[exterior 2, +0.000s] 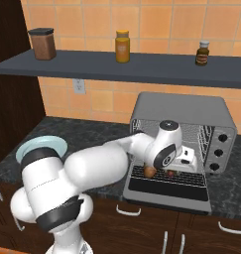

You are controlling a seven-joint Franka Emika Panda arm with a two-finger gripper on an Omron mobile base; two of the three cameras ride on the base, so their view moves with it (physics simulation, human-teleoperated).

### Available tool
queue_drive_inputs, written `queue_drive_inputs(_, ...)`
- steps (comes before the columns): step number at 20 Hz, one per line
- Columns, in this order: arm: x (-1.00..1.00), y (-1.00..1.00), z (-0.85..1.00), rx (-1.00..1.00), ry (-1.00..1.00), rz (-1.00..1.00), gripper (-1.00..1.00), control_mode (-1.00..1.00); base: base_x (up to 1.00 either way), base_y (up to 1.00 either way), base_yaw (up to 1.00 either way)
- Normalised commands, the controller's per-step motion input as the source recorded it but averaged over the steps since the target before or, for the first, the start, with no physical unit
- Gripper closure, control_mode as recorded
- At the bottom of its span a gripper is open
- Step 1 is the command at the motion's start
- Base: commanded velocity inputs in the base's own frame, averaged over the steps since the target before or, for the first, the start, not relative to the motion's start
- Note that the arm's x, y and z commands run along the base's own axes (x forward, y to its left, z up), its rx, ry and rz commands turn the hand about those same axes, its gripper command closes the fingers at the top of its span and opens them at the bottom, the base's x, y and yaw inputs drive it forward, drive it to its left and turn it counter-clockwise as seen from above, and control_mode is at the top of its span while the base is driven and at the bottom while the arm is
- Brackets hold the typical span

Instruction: Pick up the kebab skewer and baguette bread, and place them inside the toaster oven. Close the toaster oven door and start by setting the timer.

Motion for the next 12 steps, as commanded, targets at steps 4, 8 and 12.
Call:
queue_drive_inputs(4, 0.29, 0.0, -0.3, 0.0, -0.02, 0.0, 1.0, -1.0, 0.0, 0.0, 0.0)
queue_drive_inputs(8, 0.24, 0.0, -0.25, 0.0, 0.0, 0.0, 1.0, -1.0, 0.0, 0.0, 0.0)
queue_drive_inputs(12, 0.04, -0.13, -0.28, 0.0, 0.0, 0.0, 1.0, -1.0, 0.0, 0.0, 0.0)
